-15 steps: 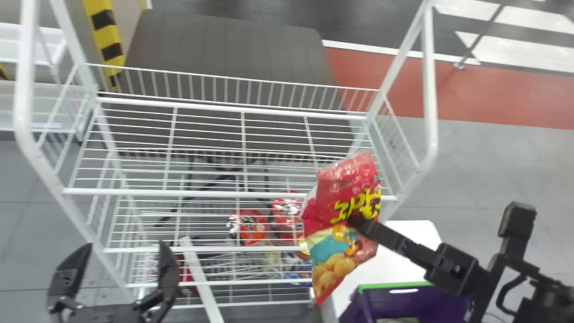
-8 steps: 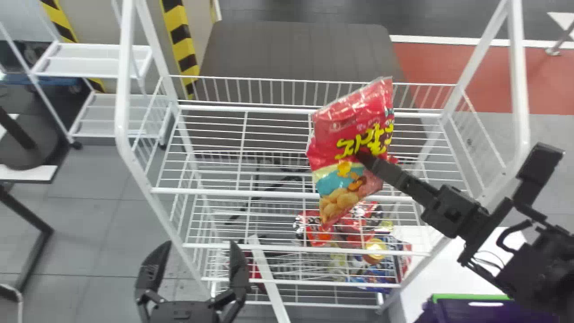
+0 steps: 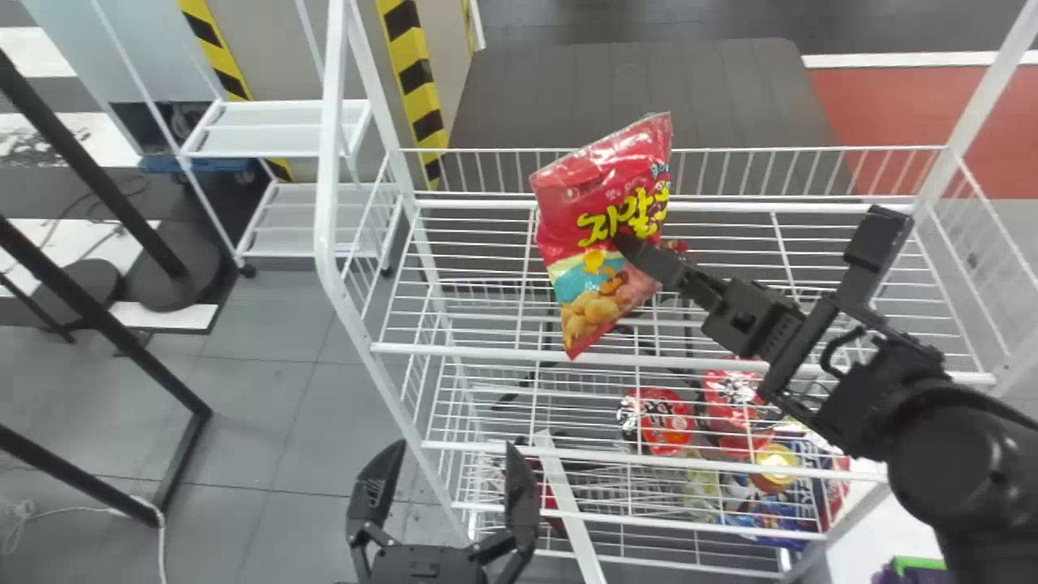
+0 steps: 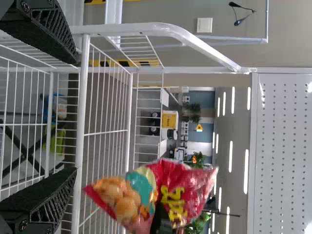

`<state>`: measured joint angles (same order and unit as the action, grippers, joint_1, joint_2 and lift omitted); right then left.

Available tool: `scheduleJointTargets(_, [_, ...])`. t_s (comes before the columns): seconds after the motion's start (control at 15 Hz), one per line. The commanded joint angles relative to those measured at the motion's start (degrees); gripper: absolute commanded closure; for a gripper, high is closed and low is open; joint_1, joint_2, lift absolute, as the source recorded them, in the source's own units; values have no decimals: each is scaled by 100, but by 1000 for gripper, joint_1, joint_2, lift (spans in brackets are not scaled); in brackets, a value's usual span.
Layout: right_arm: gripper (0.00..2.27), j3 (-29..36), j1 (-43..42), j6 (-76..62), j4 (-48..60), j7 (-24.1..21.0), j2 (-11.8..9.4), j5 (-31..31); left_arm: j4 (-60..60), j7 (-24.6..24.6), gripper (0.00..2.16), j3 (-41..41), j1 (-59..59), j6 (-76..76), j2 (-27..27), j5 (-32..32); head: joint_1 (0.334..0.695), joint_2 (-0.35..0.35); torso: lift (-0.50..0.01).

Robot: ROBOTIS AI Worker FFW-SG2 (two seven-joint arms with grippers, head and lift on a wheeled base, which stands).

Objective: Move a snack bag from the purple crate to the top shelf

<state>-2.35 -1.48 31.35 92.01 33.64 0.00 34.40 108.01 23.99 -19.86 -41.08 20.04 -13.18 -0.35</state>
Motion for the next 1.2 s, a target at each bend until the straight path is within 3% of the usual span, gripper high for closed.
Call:
scheduleJointTargets(0.0, [2148,-433,-564,-765,-860,-77,5,111,-44,9,-2,9,3,92,0,26,695,156,0])
scheduleJointTargets(0.47, [2142,-1382,-1821,-2084,-2970,-270,5,269,-158,9,-2,53,12,338,-26,70,695,215,0])
scheduleJointTargets(0.73, [2084,-1470,-2243,-2594,-3726,-358,5,199,-176,9,-2,53,30,355,-35,88,695,214,0])
scheduleJointTargets(0.93, [1851,-1567,-2515,-2576,-4095,-367,5,208,-202,9,-2,53,30,443,-53,88,695,199,0])
scheduleJointTargets(1.13, [1335,-1751,-2594,-2470,-4165,-332,5,234,-202,9,-2,44,21,496,-53,88,695,202,0])
